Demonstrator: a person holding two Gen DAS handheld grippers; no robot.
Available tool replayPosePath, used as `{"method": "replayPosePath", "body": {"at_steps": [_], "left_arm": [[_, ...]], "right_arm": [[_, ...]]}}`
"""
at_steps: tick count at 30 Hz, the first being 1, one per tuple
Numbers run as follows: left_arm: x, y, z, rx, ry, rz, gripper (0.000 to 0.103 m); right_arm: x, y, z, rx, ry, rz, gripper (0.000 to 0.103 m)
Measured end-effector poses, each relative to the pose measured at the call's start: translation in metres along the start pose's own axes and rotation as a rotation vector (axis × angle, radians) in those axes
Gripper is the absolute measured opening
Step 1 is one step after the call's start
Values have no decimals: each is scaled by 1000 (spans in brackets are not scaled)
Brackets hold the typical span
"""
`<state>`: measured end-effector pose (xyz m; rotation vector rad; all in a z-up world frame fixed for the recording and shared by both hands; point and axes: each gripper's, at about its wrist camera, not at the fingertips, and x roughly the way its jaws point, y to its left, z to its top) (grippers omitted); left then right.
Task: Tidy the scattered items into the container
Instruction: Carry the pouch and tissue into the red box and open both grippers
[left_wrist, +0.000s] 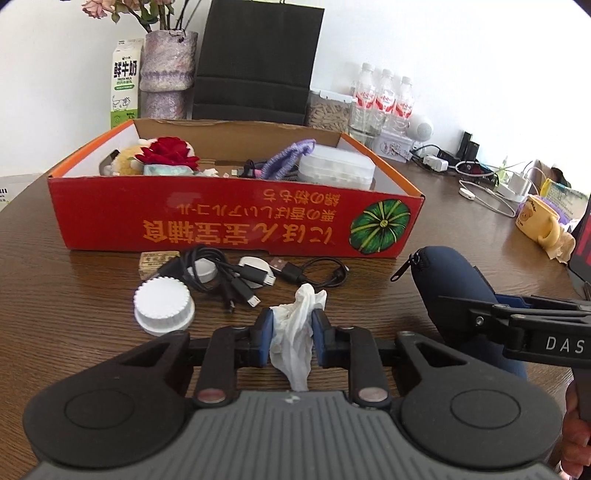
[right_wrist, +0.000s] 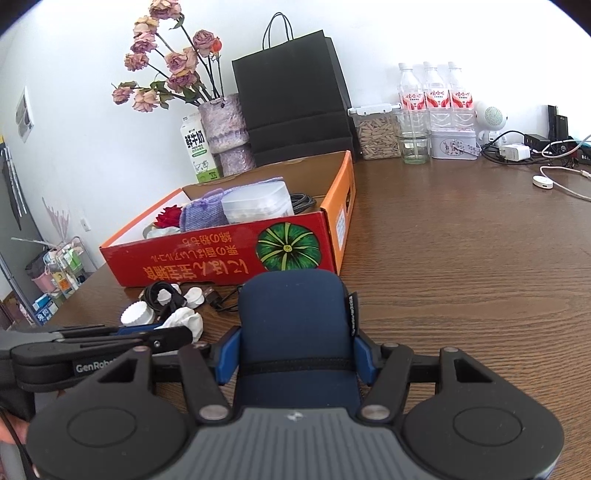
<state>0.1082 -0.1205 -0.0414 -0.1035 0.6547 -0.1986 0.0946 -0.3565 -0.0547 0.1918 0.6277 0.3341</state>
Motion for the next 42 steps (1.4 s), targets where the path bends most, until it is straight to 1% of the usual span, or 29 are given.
{"method": "replayPosePath", "body": {"at_steps": [5, 11, 14, 18, 21, 23, 26, 29, 32, 34, 36, 38, 40, 42], "left_arm": [[-15, 11, 4, -3, -61, 17, 22], [-34, 27, 21, -7, -161, 12, 22], [-42, 35, 35, -1, -231, 16, 22], [-46, 47, 63, 4, -326, 30, 22], [-41, 53, 87, -1, -376, 30, 22], [-34, 56, 103, -8, -394, 28, 22], [-20, 61, 125, -30, -405, -3, 22], [0, 66, 145, -24, -407, -14, 22], [27, 67, 161, -9, -380, -7, 22], [48, 69, 165, 3, -357, -4, 22], [67, 72, 165, 12, -336, 3, 22], [85, 74, 164, 18, -285, 9, 22], [95, 77, 164, 8, -255, 10, 22], [97, 80, 163, 5, -246, 22, 22]], "right_arm": [[1, 10, 3, 20, -16, 24, 60], [-3, 35, 23, 2, -92, 50, 60], [-1, 50, 39, -19, -137, 62, 60], [10, 68, 68, -42, -197, 66, 60], [24, 77, 93, -44, -230, 65, 60], [36, 82, 108, -44, -247, 55, 60], [56, 84, 132, -39, -263, 29, 60], [79, 87, 154, -43, -276, 5, 60], [104, 85, 171, -50, -276, -25, 60], [119, 77, 176, -46, -266, -32, 60], [134, 68, 176, -44, -235, -44, 60], [146, 61, 176, -31, -198, -44, 60], [156, 56, 177, -9, -170, -26, 60], [158, 56, 175, -19, -169, -27, 60]]}}
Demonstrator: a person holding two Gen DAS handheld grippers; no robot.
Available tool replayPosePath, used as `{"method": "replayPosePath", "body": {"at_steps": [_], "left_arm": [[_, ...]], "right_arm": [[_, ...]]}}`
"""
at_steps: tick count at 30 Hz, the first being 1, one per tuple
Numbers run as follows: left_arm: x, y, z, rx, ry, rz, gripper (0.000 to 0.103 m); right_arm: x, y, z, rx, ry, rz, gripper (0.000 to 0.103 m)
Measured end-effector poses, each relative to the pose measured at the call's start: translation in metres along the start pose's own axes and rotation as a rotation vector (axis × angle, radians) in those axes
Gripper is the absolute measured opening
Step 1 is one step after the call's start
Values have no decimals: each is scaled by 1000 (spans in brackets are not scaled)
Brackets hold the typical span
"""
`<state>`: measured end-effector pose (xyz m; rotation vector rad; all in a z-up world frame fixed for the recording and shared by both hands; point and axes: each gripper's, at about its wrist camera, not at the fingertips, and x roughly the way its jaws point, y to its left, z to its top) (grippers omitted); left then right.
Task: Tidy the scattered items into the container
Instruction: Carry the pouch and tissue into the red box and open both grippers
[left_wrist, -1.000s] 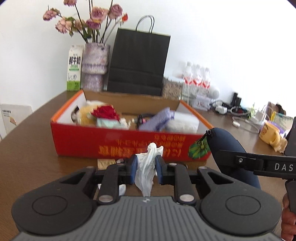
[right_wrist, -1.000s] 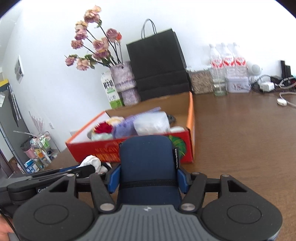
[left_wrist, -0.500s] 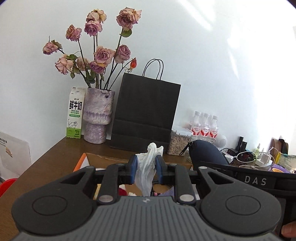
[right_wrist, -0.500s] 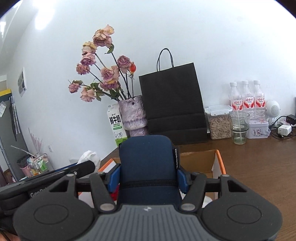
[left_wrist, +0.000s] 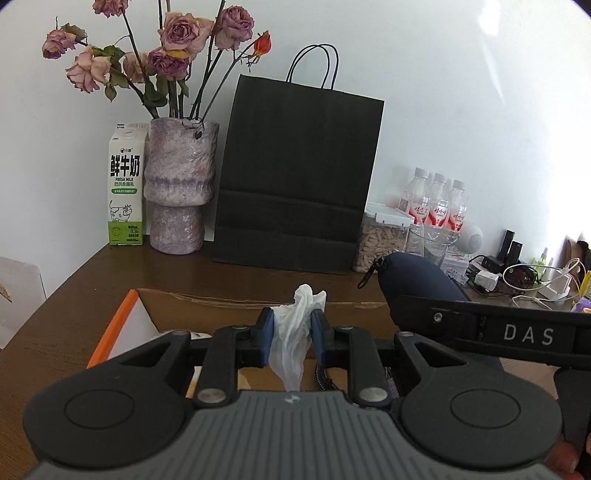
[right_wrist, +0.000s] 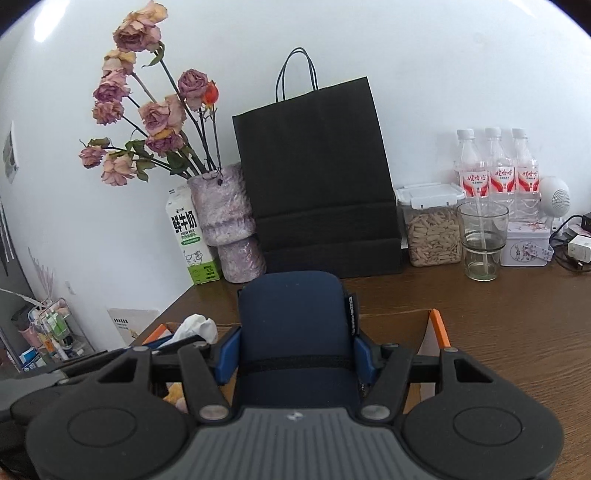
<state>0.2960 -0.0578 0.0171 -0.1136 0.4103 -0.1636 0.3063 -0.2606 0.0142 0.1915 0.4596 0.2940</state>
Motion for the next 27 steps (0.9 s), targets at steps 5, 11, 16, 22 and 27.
{"method": "replayPosePath", "body": {"at_steps": [5, 11, 16, 22, 27], "left_arm": [[0, 1, -4, 10, 23, 29, 22], [-5, -3, -7, 35, 18, 55, 22], [-7, -4, -6, 53, 8, 71, 24], [-14, 2, 3, 18, -28, 234, 103], [-18, 9, 6, -16, -35, 202, 103]], "right_arm": [[-2, 6, -4, -26, 1, -5, 60], [0, 12, -10, -39, 43, 17, 61], [5, 12, -12, -40, 78, 0, 65], [-6, 6, -2, -36, 69, -86, 98], [-17, -3, 7, -14, 39, -68, 103]]}}
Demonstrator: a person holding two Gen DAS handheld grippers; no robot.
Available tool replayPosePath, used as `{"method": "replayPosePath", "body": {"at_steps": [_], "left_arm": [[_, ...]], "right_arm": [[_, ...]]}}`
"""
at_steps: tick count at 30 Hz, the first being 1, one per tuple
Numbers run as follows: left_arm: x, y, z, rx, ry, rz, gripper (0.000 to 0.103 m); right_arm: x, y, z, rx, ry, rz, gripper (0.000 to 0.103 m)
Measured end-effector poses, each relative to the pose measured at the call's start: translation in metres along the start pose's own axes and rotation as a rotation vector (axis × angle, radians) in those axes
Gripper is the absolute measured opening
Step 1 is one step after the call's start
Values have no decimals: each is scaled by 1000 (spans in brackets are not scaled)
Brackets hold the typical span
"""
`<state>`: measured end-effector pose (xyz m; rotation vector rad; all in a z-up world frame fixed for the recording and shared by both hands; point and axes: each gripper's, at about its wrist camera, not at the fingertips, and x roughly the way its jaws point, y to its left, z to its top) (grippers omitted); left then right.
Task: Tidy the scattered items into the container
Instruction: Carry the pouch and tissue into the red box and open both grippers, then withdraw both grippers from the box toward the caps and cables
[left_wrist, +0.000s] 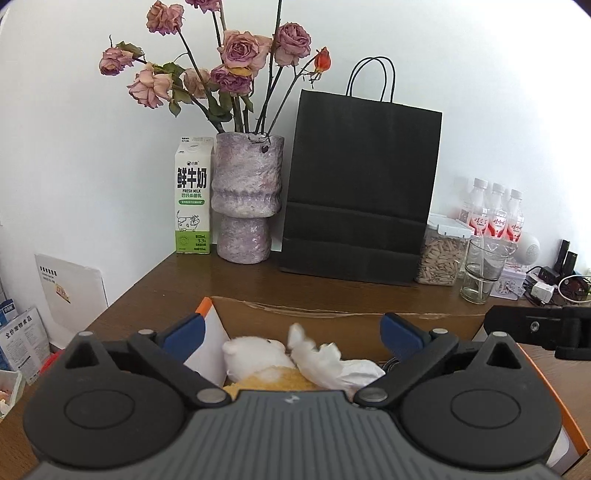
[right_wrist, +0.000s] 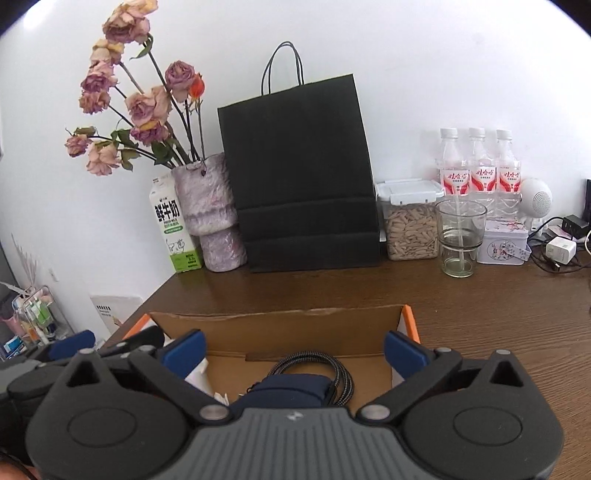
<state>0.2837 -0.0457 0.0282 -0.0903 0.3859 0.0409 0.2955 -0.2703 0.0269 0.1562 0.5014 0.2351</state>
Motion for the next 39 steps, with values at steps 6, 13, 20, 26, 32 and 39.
{"method": "replayPosePath", "body": {"at_steps": [6, 13, 20, 26, 32, 39], "left_arm": [[-4, -9, -4, 46, -26, -2, 103], [-7, -7, -11, 40, -70, 4, 103], [-22, 3, -22, 20, -153, 8, 103], [-36, 14, -24, 20, -170, 14, 103], [-58, 26, -37, 24, -170, -4, 103], [-81, 35, -54, 17, -164, -33, 103]], "right_arm": [[-1, 7, -1, -43, -5, -6, 103], [-3, 16, -6, -90, -39, -48, 103], [-7, 26, -10, -154, -79, -96, 103], [-20, 31, -15, -181, -138, -119, 103], [-45, 30, -39, -215, -208, -153, 102], [-83, 37, -72, -232, -253, -127, 103]]}}
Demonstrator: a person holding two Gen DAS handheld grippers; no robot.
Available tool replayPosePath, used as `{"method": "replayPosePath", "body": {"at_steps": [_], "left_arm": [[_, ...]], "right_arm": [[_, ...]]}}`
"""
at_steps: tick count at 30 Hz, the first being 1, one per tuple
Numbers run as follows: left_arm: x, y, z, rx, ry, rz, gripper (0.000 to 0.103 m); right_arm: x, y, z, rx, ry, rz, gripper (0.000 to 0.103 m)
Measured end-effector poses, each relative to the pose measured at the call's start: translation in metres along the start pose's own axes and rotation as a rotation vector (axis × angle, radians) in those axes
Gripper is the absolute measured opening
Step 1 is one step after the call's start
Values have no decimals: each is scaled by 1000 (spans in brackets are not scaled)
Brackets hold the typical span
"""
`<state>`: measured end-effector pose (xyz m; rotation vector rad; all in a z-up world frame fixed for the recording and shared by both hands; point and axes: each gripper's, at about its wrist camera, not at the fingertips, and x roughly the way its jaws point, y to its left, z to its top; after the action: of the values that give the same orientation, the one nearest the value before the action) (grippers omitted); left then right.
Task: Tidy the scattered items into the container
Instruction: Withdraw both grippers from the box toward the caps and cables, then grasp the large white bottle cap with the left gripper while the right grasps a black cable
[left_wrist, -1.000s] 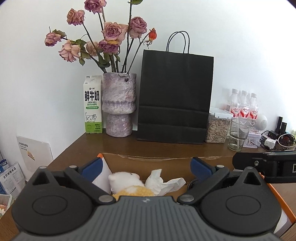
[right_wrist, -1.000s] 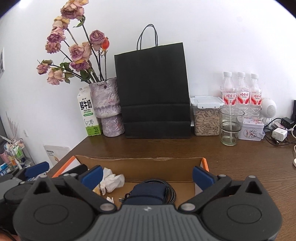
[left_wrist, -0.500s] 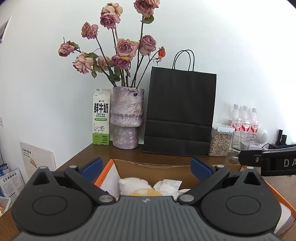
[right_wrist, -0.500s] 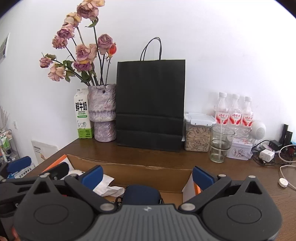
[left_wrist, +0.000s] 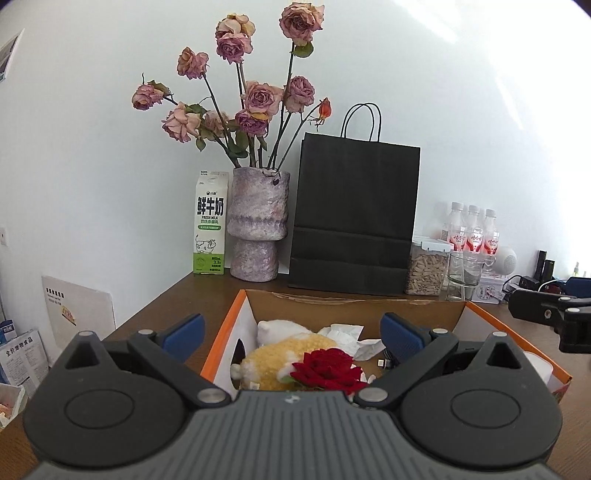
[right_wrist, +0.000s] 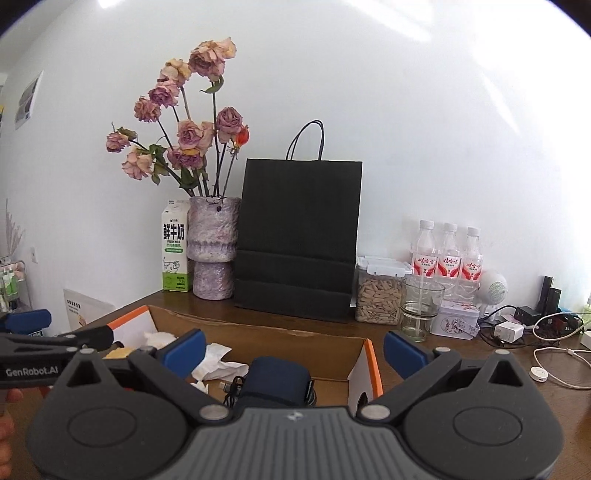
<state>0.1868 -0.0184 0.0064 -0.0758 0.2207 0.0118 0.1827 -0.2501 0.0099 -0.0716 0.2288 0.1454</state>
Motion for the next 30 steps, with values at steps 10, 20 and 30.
{"method": "replayPosePath", "body": {"at_steps": [10, 20, 30], "left_arm": [[-34, 13, -24, -5, 49, 21, 103], [-56, 17, -45, 1, 268, -68, 103], [-57, -9, -66, 123, 364, -130, 103]], "right_arm": [[-38, -5, -44, 38, 98, 0, 103], [-55, -12, -74, 83, 269, 66, 103], [-43, -8, -90, 82, 360, 89, 103]]}}
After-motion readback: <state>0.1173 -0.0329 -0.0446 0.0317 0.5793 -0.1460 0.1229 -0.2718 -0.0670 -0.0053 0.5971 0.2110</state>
